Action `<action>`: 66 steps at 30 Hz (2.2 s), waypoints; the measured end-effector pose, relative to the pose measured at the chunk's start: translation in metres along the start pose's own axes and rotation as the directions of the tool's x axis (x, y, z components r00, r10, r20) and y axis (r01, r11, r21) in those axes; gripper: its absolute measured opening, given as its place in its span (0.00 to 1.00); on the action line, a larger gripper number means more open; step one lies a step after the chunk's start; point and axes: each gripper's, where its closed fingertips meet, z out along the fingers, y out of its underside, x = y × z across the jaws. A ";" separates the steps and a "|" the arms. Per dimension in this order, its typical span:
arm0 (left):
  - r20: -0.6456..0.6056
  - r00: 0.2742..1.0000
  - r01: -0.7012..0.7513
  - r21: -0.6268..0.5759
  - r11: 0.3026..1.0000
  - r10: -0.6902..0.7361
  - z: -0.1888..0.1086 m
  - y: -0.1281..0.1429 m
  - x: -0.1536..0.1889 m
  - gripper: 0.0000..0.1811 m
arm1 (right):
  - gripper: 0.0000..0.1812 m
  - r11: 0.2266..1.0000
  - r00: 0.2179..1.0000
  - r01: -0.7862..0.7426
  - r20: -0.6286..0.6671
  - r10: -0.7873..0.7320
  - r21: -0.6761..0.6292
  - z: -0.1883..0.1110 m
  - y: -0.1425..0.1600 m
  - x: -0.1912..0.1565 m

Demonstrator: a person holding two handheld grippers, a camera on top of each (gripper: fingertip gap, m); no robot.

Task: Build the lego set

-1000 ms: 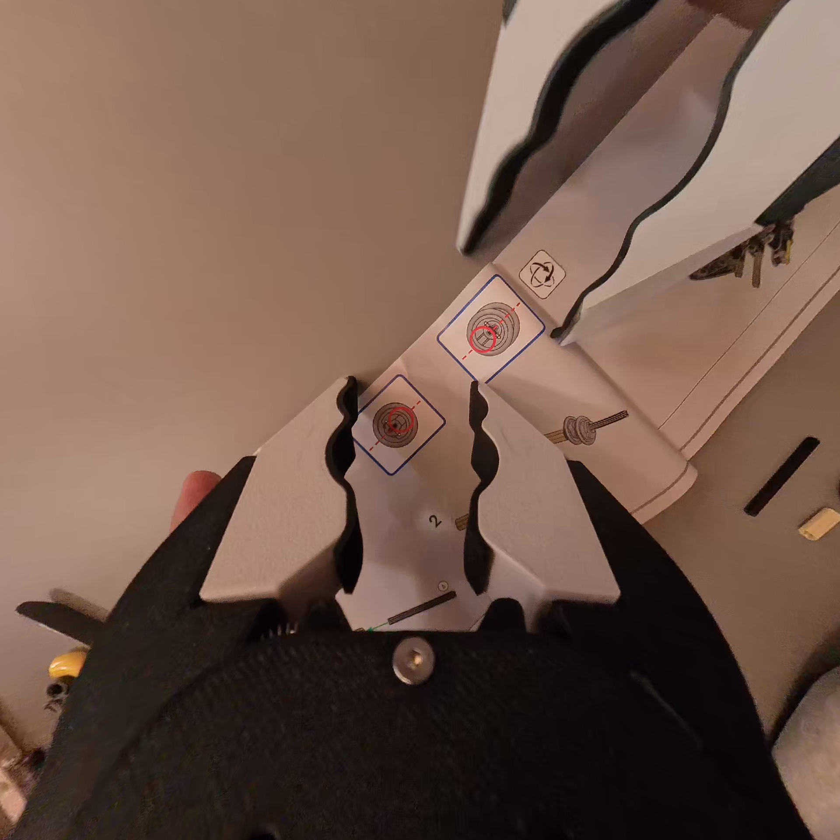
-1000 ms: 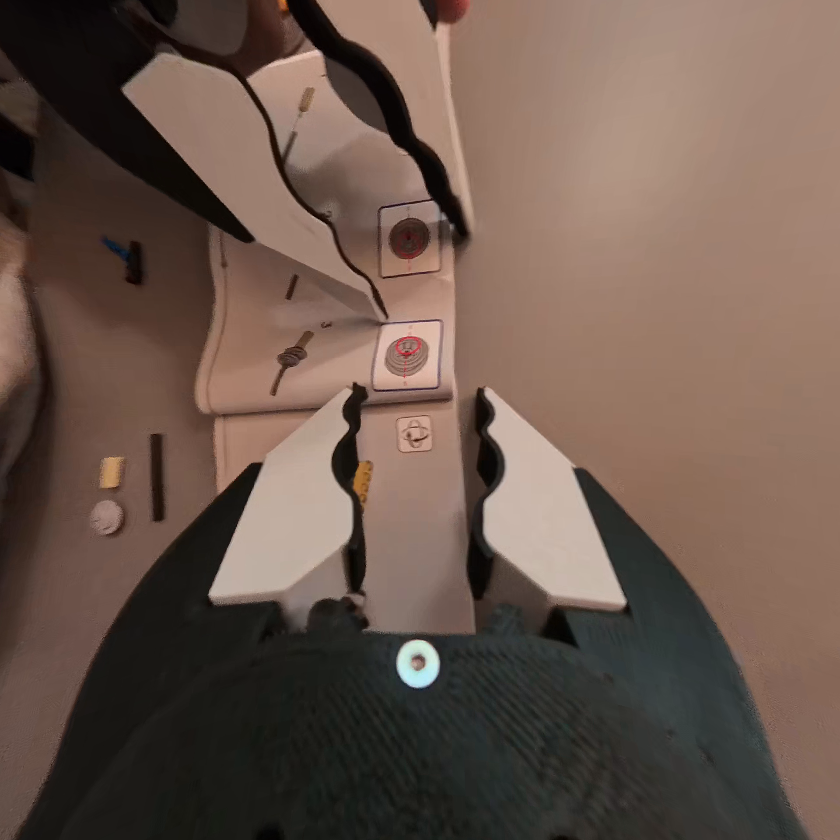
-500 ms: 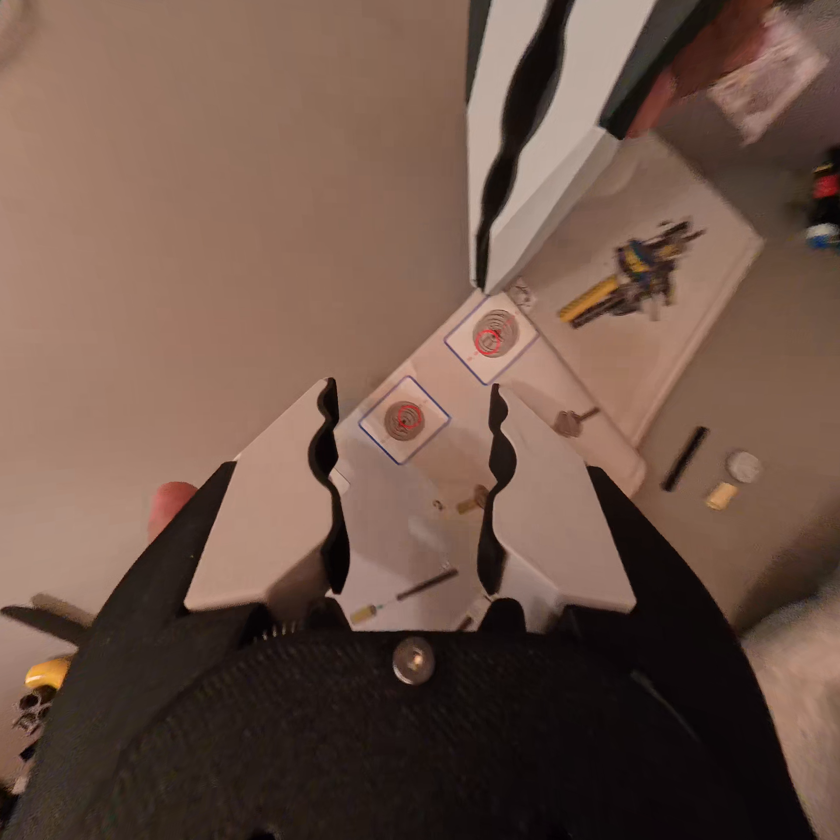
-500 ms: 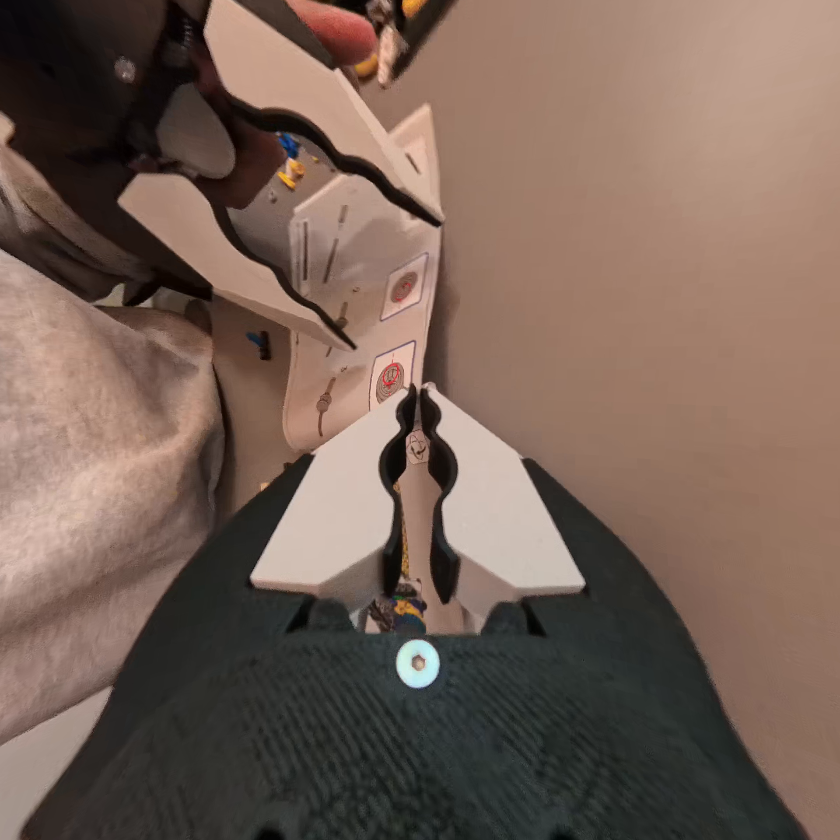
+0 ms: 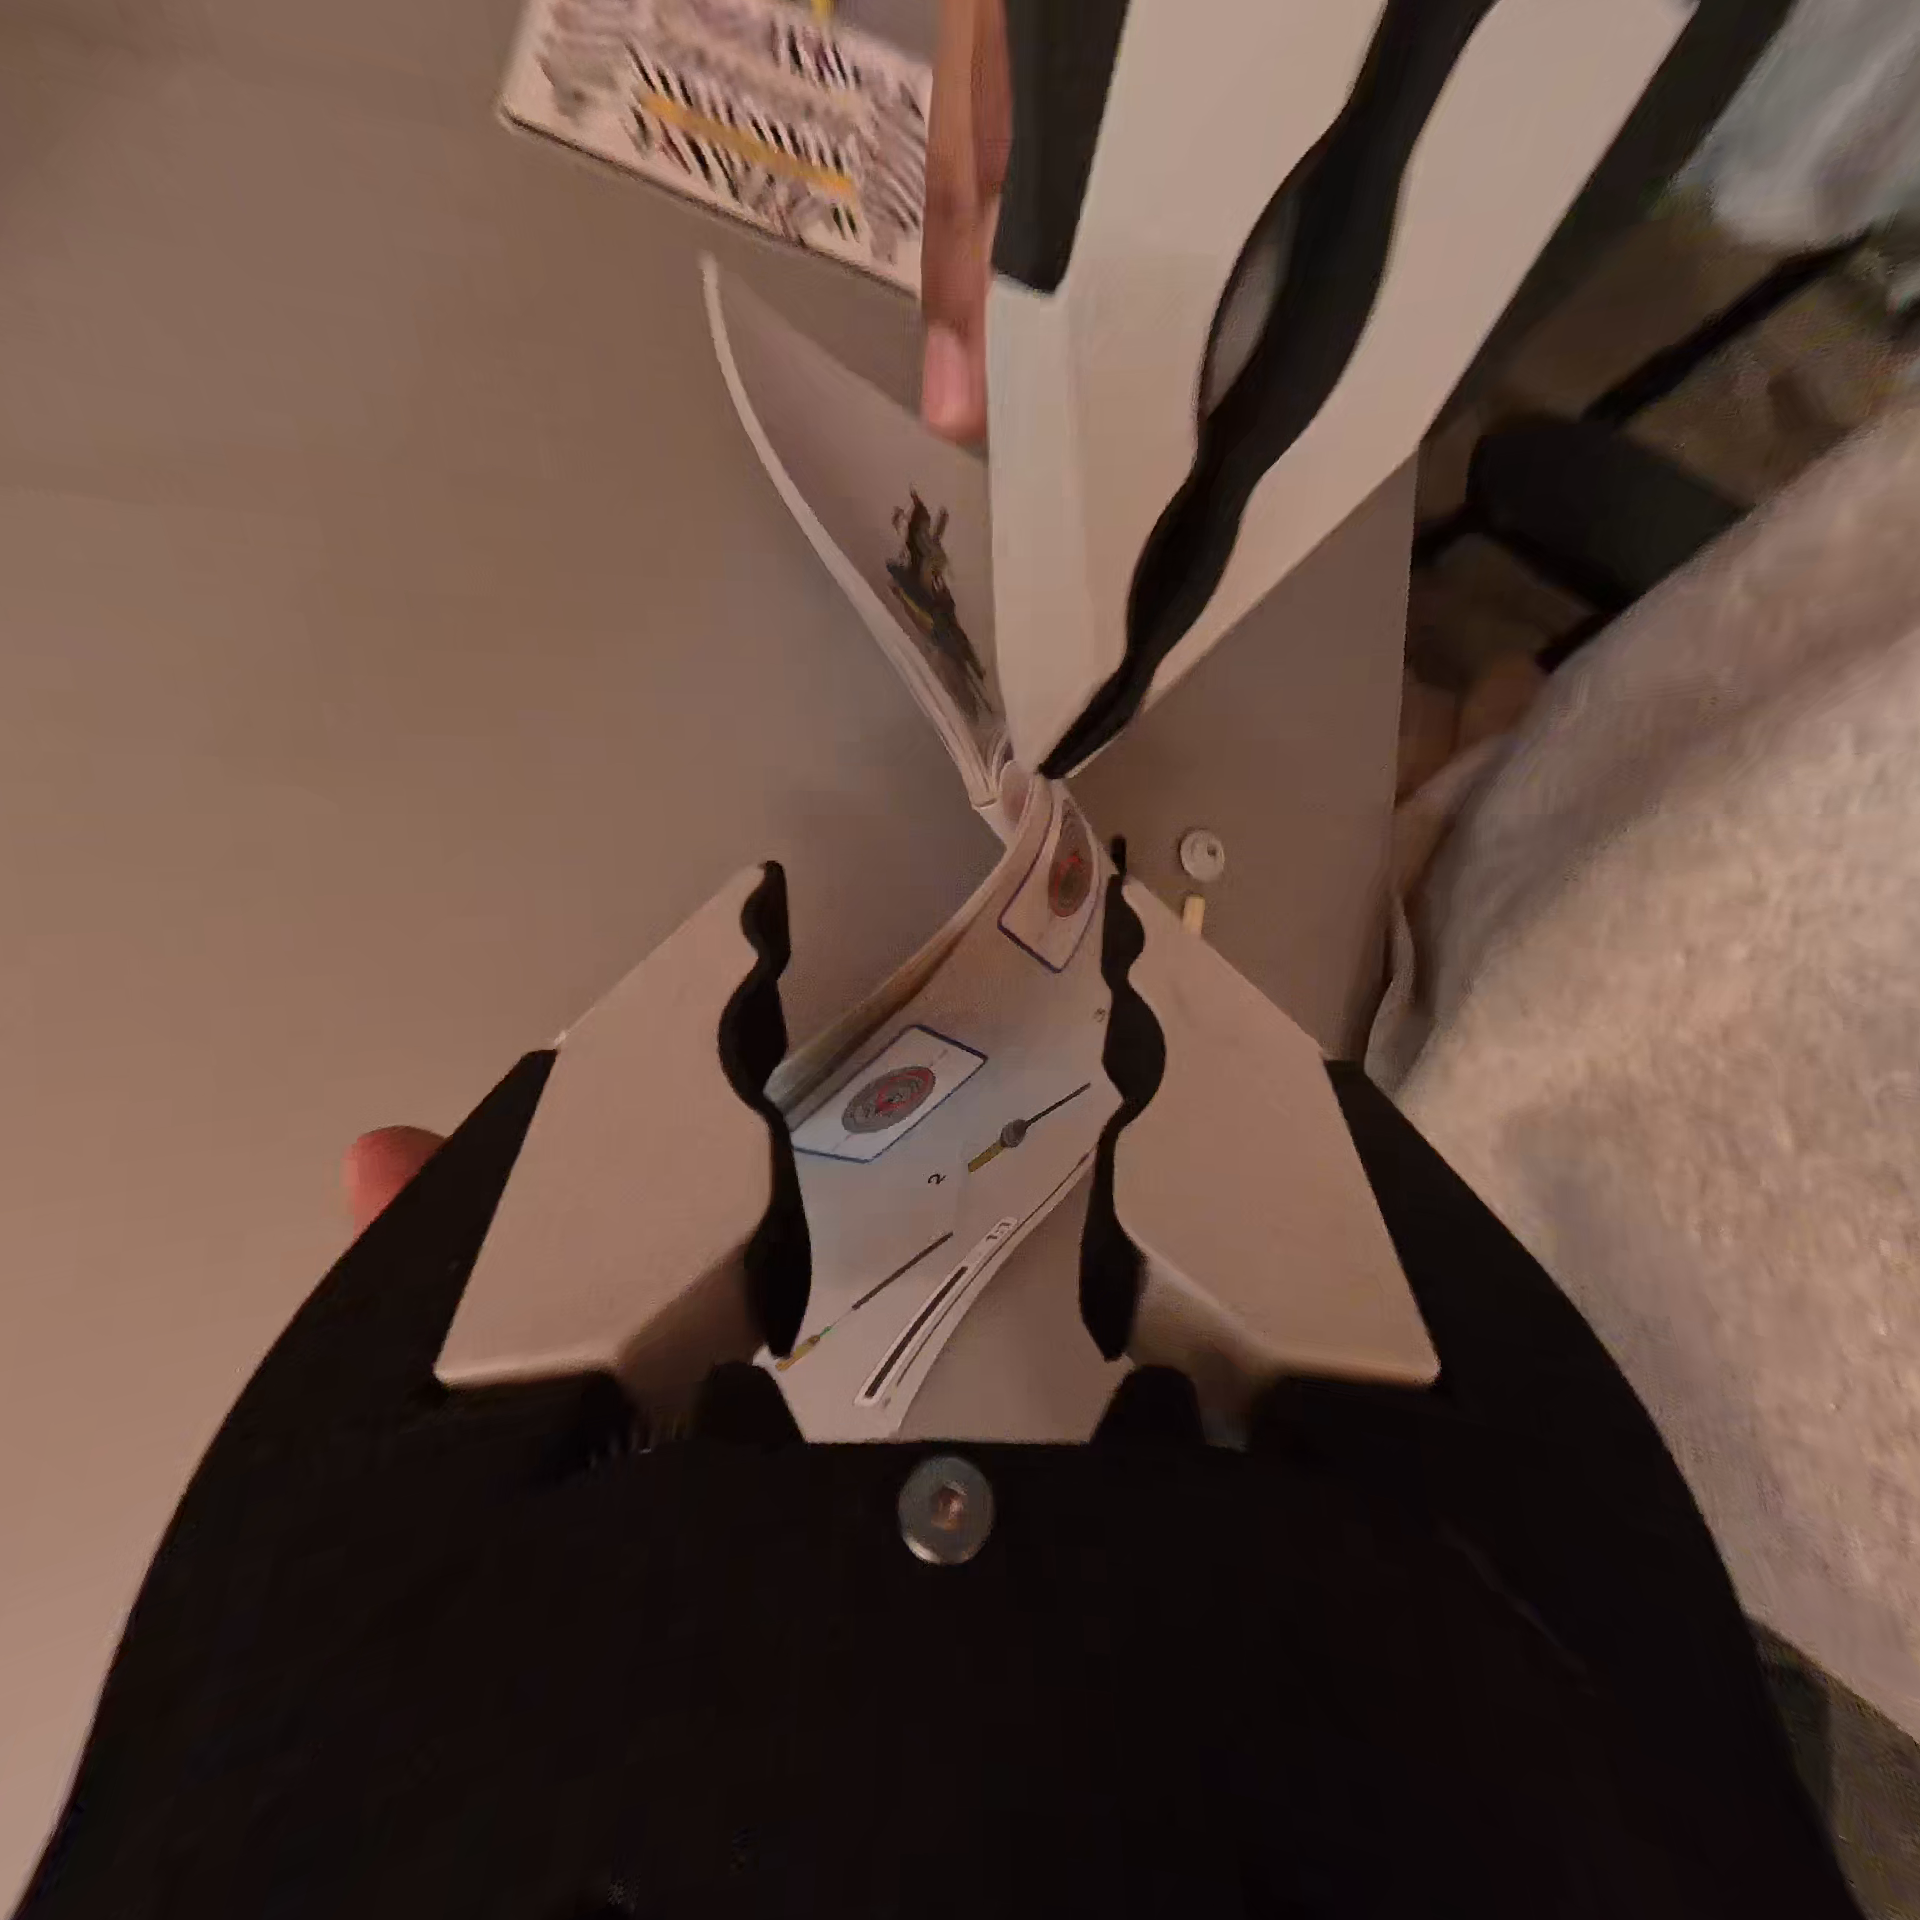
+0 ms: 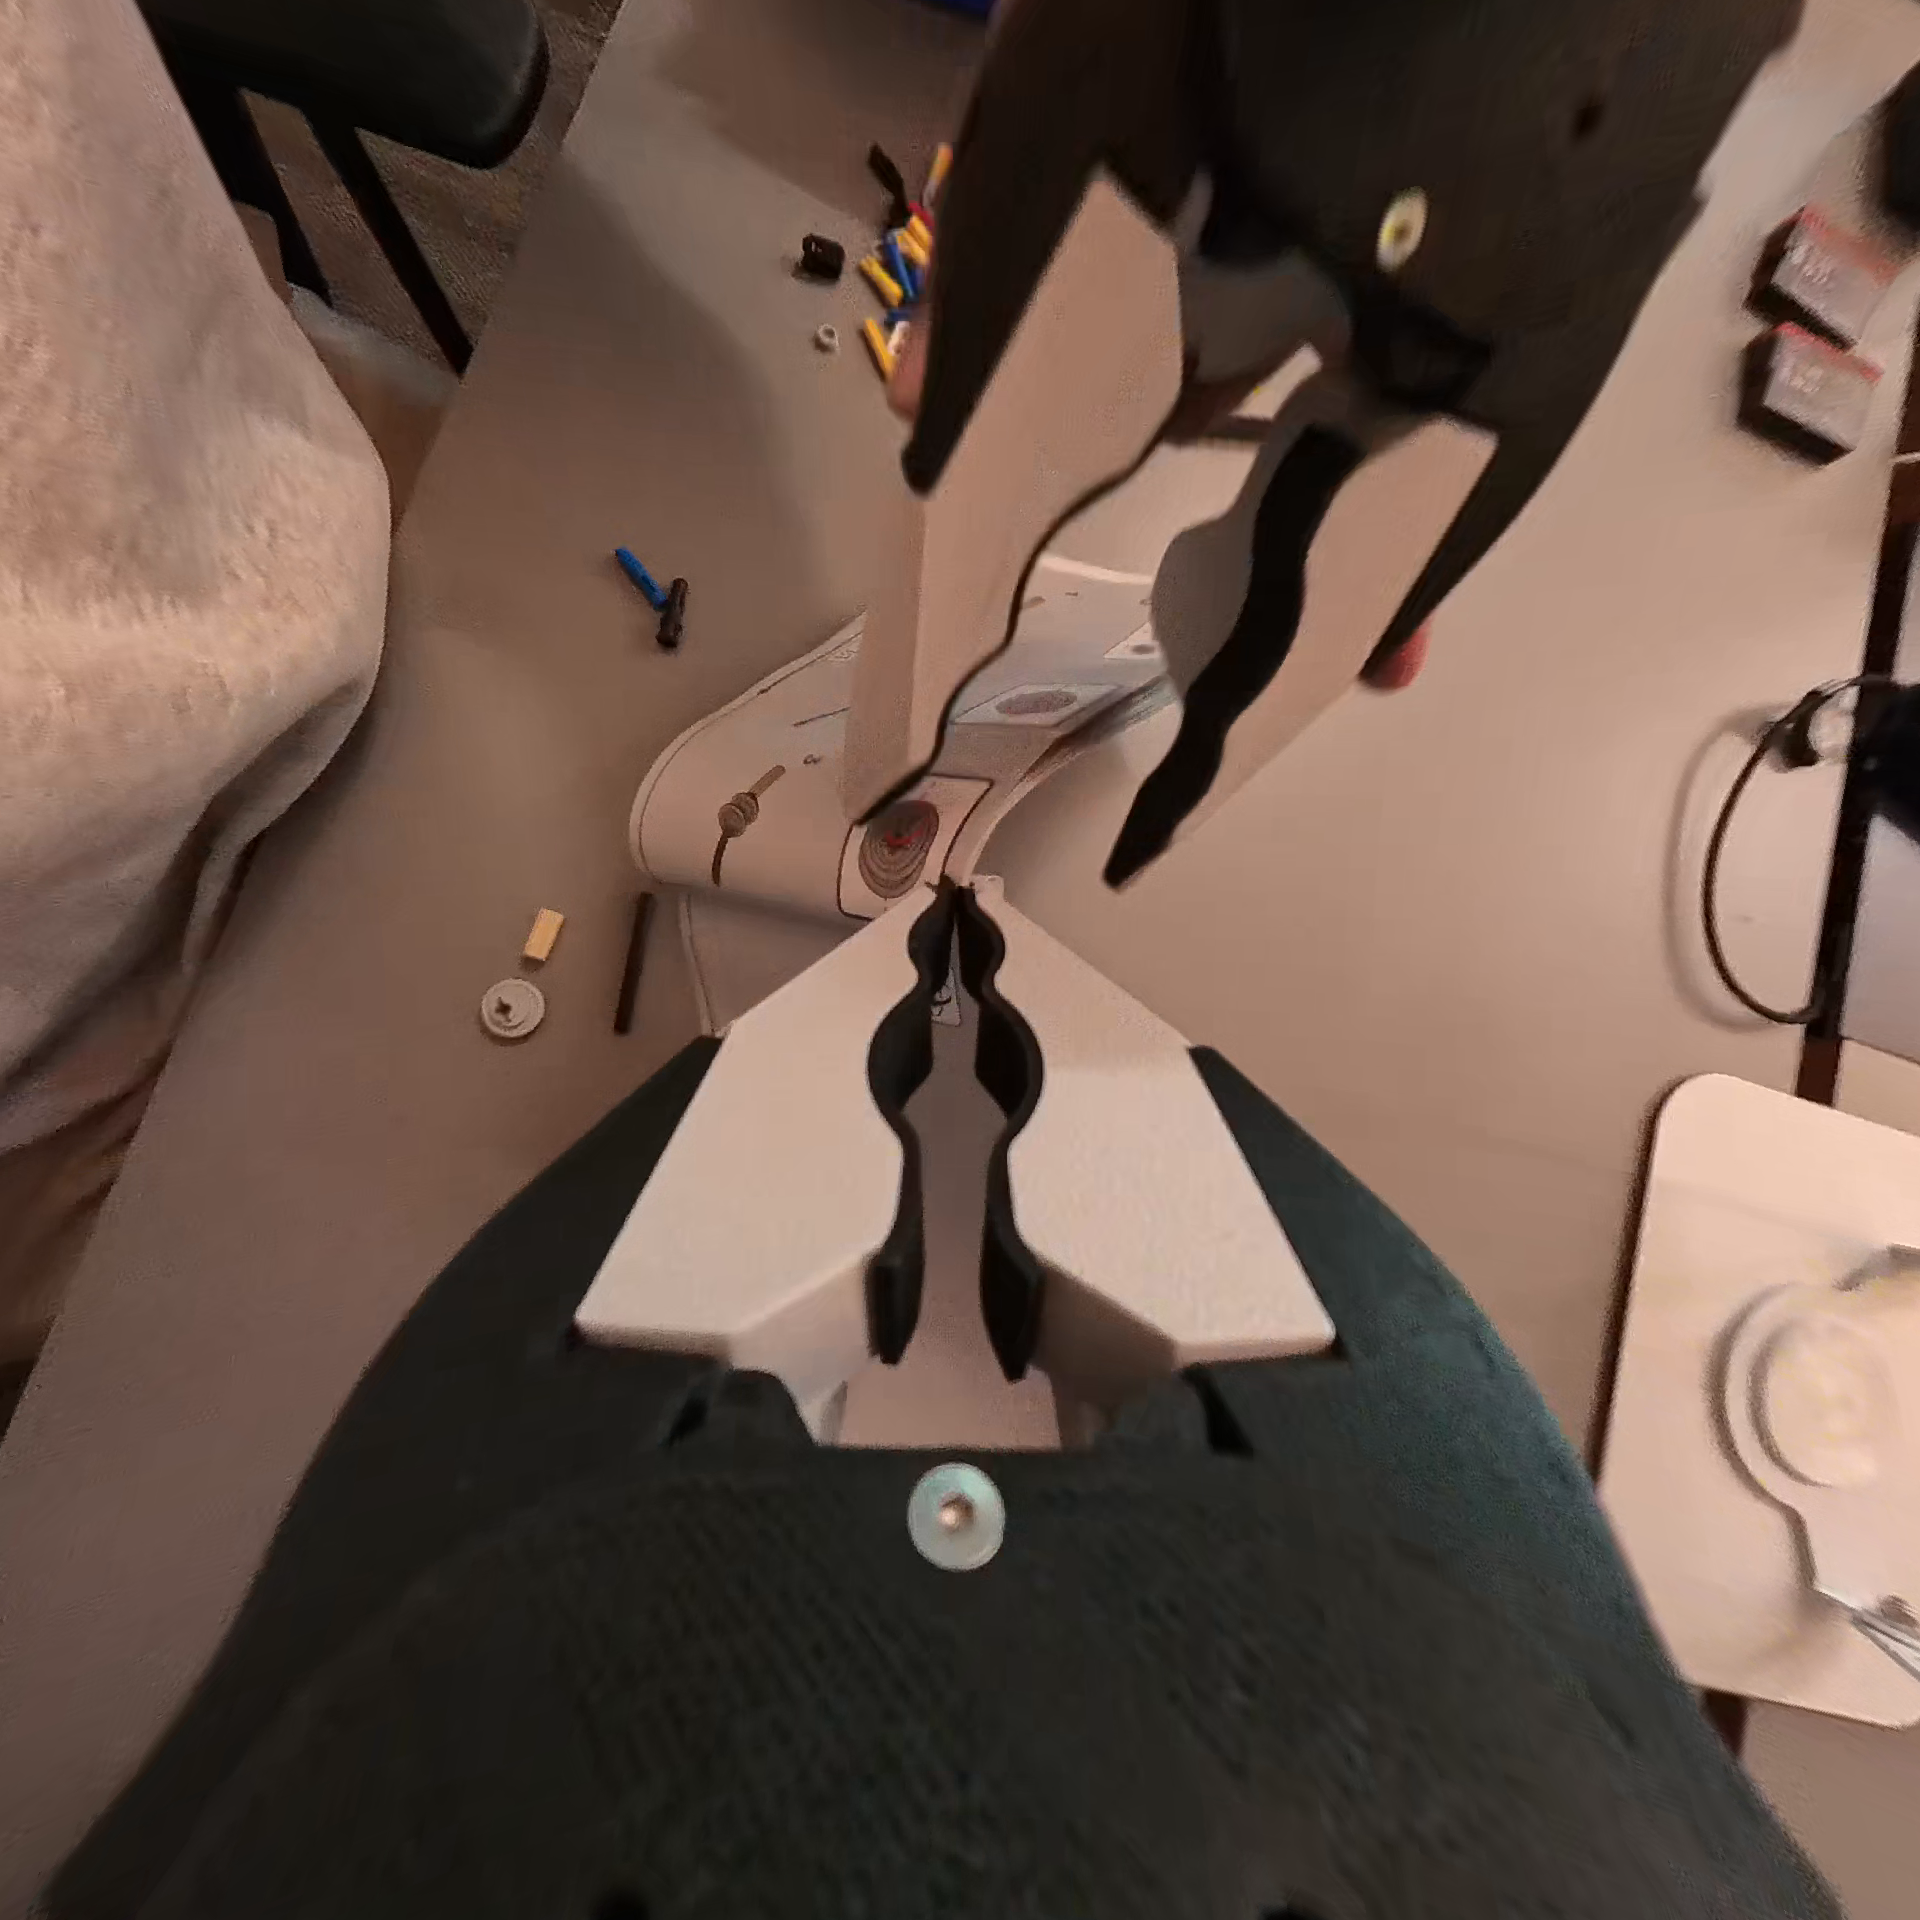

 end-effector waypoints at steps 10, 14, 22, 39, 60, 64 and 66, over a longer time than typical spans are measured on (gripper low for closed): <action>0.011 0.994 -0.105 -0.054 0.993 0.106 0.006 -0.008 0.016 0.02 | 0.19 0.986 0.983 -0.122 -0.121 0.136 0.112 -0.032 -0.001 0.017; 0.098 0.973 -0.203 -0.054 0.978 0.207 -0.001 -0.022 0.015 0.00 | 0.33 0.956 0.962 -0.271 0.005 0.272 0.113 -0.023 0.014 0.017; 0.190 0.950 -0.236 -0.071 0.969 0.246 -0.014 -0.042 0.003 0.00 | 0.05 0.962 0.963 -0.266 0.073 0.261 0.064 -0.013 0.016 0.016; 0.433 0.797 0.045 0.653 0.756 -0.421 -0.203 -0.101 -0.145 0.26 | 0.03 0.934 0.936 -0.350 0.006 0.351 -0.068 -0.139 0.015 0.115; 0.559 0.546 0.078 0.708 0.702 -0.624 -0.126 -0.143 -0.294 0.08 | 0.03 0.846 0.919 -0.393 -0.153 0.362 -0.361 -0.208 0.014 0.341; 0.540 0.582 0.047 0.724 0.689 -0.607 -0.122 -0.149 -0.291 0.17 | 0.03 0.848 0.908 -0.420 -0.155 0.390 -0.325 -0.209 0.013 0.350; 0.562 0.547 0.043 0.721 0.691 -0.620 -0.123 -0.148 -0.295 0.14 | 0.03 0.845 0.902 -0.432 -0.158 0.402 -0.316 -0.209 0.015 0.353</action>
